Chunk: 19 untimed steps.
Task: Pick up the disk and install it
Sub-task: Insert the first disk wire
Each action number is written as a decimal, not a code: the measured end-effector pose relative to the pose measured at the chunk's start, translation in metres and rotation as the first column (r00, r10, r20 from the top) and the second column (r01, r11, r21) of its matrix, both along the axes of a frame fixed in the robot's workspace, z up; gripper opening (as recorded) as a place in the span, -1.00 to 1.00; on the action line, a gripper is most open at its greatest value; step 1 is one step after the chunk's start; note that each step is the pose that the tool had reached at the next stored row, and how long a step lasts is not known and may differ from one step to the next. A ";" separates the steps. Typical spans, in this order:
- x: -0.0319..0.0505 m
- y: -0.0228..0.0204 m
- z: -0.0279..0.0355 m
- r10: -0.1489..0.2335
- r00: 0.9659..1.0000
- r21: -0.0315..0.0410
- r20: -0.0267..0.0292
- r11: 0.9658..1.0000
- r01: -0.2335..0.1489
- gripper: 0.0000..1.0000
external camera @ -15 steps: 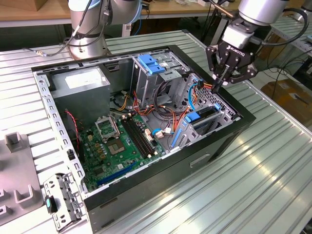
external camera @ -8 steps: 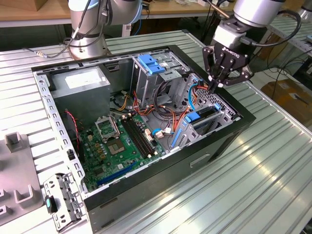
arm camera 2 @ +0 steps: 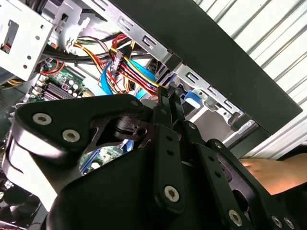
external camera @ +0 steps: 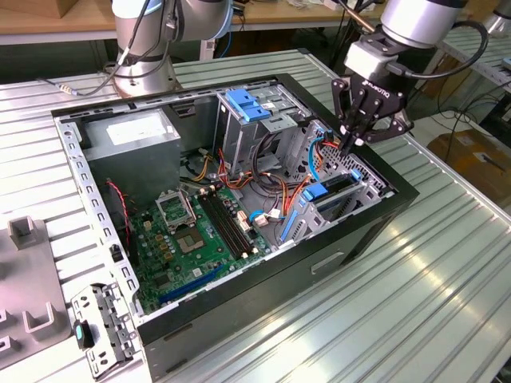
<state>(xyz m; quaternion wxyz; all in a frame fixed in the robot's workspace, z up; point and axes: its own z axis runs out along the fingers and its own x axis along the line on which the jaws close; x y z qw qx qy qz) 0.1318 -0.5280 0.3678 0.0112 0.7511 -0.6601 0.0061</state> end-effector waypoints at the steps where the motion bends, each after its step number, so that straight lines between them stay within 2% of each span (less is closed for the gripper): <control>1: -0.0001 -0.0001 -0.0001 0.000 1.000 0.000 0.000 1.000 0.000 -0.66; 5: -0.0004 -0.0060 -0.0008 0.000 1.000 0.000 0.000 1.000 0.000 -0.66; 9: -0.0058 -0.0062 -0.0024 -0.008 1.000 0.000 0.000 1.000 0.008 -0.66; 12: -0.0062 -0.0061 -0.0033 -0.044 0.999 0.000 0.000 0.999 0.044 -0.66; 14: -0.0064 -0.0061 -0.0046 -0.074 0.997 0.000 0.000 0.997 0.074 -0.66; 17: -0.0109 -0.0113 -0.0067 -0.078 0.997 0.000 0.000 0.997 0.078 -0.66; 19: -0.0137 -0.0122 -0.0082 -0.078 0.997 0.000 0.000 0.997 0.078 -0.66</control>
